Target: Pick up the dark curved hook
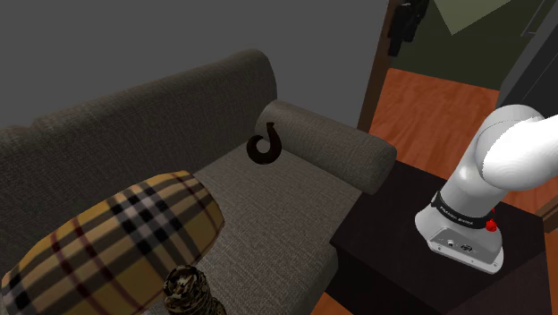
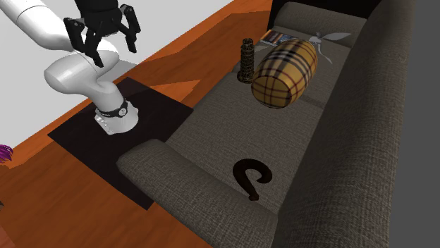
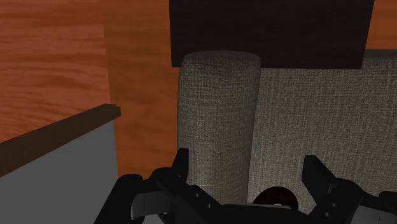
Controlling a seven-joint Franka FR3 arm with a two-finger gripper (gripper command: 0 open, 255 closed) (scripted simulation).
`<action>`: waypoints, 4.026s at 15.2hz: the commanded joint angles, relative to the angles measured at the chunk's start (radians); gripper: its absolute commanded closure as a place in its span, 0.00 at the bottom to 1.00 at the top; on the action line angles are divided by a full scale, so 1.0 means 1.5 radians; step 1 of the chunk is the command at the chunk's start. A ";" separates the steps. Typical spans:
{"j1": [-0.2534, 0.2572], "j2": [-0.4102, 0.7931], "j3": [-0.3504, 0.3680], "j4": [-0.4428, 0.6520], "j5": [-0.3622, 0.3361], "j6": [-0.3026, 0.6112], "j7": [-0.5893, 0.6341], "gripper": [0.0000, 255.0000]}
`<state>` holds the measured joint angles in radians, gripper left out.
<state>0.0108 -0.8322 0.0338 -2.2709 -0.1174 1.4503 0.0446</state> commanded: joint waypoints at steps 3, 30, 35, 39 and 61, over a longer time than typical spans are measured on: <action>0.000 0.020 0.008 -0.023 0.007 0.044 0.018 0.00; -0.011 0.581 0.103 0.042 -0.031 0.553 0.271 0.00; 0.000 0.711 0.100 0.130 -0.067 0.596 0.321 0.00; 0.015 0.815 0.090 0.217 -0.090 0.614 0.352 0.00; 0.049 1.044 0.062 0.410 -0.119 0.657 0.393 1.00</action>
<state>0.0839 0.7332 0.1264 -1.6558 -0.2955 2.4365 0.6344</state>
